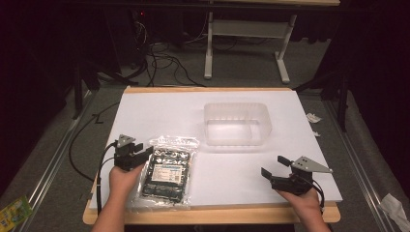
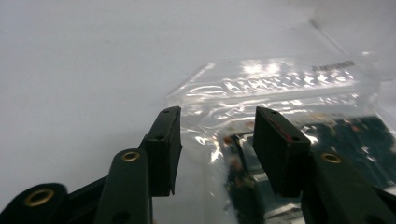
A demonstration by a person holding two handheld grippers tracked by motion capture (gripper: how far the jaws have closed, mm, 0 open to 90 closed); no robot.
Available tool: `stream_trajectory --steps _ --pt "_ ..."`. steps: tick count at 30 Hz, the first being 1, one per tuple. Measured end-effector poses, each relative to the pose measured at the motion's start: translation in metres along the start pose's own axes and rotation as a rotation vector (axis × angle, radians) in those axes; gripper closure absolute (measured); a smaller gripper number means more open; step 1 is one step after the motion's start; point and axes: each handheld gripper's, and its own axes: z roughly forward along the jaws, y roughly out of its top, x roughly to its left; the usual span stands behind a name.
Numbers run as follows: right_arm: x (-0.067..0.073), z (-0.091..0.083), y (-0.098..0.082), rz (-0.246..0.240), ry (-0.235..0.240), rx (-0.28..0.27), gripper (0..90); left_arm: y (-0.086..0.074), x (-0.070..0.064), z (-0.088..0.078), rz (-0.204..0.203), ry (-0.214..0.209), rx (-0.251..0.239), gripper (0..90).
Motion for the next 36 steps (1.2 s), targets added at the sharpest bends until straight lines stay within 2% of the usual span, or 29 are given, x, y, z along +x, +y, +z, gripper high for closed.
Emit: stream_trajectory --steps 2,3,4,5,6,7,9,10,14,17,20,23,29,30,32,36 --pt "0.001 0.001 0.0 -0.005 0.003 0.007 14.5 0.001 0.004 0.004 -0.014 0.002 0.004 55.3" --pt "0.002 0.001 0.0 -0.005 0.004 0.007 14.5 0.001 0.011 0.009 -0.038 -0.001 0.011 56.7" --pt "0.002 0.001 0.0 -0.005 0.004 0.007 14.5 0.001 0.011 0.009 -0.038 -0.001 0.011 58.1" --pt "0.002 0.001 0.0 -0.006 0.004 0.006 14.5 0.0 0.014 0.014 -0.05 -0.007 0.035 59.3" --pt "0.002 0.001 0.0 -0.007 0.004 0.005 14.5 0.0 0.014 0.014 -0.05 -0.007 0.035 60.0" --pt "0.001 0.001 -0.001 -0.003 0.004 0.007 14.5 -0.002 0.014 0.018 -0.044 -0.017 0.07 60.2" --pt "0.0 0.001 -0.001 0.0 0.002 0.006 14.6 -0.004 0.013 0.02 -0.036 -0.026 0.101 60.8" --pt "-0.001 0.001 -0.001 0.003 0.0 0.005 14.6 -0.004 0.012 0.019 -0.036 -0.024 0.102 61.2" --pt "0.0 0.0 -0.001 0.005 0.0 0.004 14.7 -0.009 0.016 0.015 -0.09 -0.051 0.088 65.5" --pt "0.0 0.0 0.0 -0.002 -0.001 0.002 14.8 -0.012 0.016 0.011 -0.1 -0.073 0.094 71.1" --pt "0.0 0.0 0.0 0.001 -0.001 0.002 14.8 -0.015 0.015 0.007 -0.085 -0.104 0.101 80.5" --pt "0.0 0.0 0.0 0.004 -0.001 0.003 14.8 -0.016 0.014 0.005 -0.07 -0.1 0.098 89.6" --pt "0.0 0.001 0.0 -0.001 0.005 0.004 15.0 -0.017 0.009 0.002 -0.006 -0.074 0.081 90.0" --pt "0.001 0.001 0.0 0.001 0.005 0.007 15.1 -0.017 0.009 0.002 -0.006 -0.074 0.081 90.0" --pt "0.001 0.001 0.0 0.002 0.008 0.009 15.1 -0.017 0.007 -0.004 0.021 -0.058 0.058 90.0" --pt "0.004 0.002 0.001 0.003 0.019 0.012 15.1 -0.017 0.004 -0.017 0.043 -0.035 0.018 90.0"
